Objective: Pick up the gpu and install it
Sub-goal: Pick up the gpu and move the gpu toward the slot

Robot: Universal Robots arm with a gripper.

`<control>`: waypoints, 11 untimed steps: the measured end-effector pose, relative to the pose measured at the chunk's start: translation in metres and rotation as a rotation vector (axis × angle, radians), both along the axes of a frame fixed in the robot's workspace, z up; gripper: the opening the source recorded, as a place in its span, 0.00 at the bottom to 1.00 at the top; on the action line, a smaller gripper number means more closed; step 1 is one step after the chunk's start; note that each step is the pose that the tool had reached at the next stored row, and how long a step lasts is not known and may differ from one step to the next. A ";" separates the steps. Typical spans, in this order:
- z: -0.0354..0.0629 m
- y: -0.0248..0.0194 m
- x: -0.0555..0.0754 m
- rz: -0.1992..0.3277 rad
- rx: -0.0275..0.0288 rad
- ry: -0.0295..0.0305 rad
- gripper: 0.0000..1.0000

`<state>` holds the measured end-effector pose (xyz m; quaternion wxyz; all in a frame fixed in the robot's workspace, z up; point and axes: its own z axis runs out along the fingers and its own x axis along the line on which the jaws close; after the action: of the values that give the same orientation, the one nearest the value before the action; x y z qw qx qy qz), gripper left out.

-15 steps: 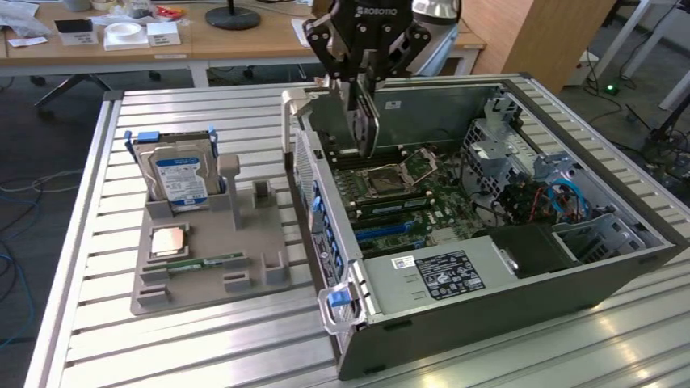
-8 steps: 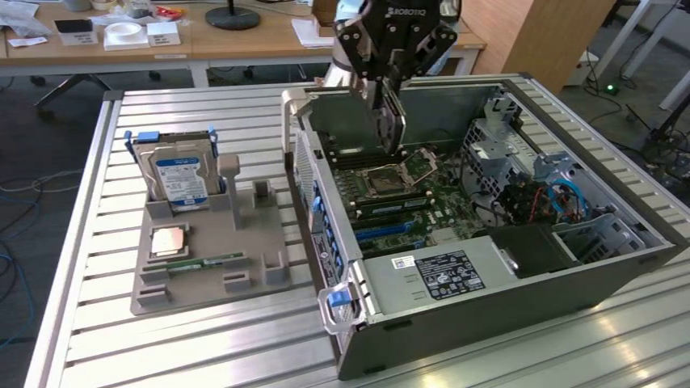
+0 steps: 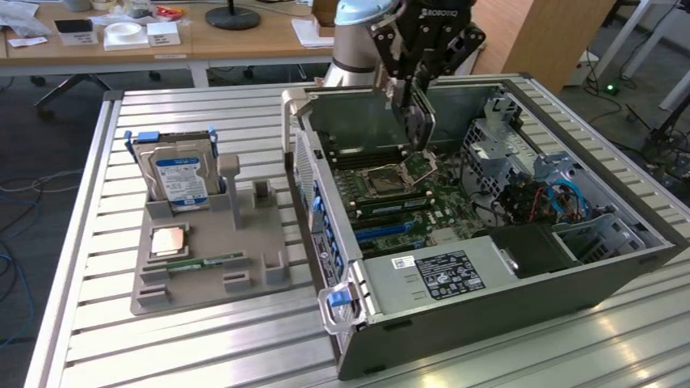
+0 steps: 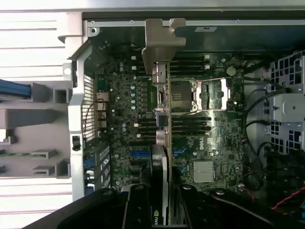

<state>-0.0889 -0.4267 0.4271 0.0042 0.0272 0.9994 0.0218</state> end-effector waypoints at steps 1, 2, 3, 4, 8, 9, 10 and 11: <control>-0.0001 0.0000 0.004 0.000 0.0000 0.0000 0.27; -0.0001 0.0000 0.009 0.000 0.0000 0.0000 0.27; -0.0002 0.0000 0.013 0.000 0.0000 0.0000 0.27; -0.0002 0.0000 0.018 0.000 -0.0001 0.0000 0.27; -0.0004 0.0000 0.036 0.000 0.0001 0.0000 0.27; -0.0004 0.0000 0.041 0.000 0.0000 0.0000 0.27; -0.0005 0.0000 0.045 0.000 0.0000 0.0000 0.27; -0.0005 0.0000 0.050 0.000 0.0000 0.0000 0.27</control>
<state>-0.0391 -0.4267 0.4266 0.0042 0.0273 0.9994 0.0218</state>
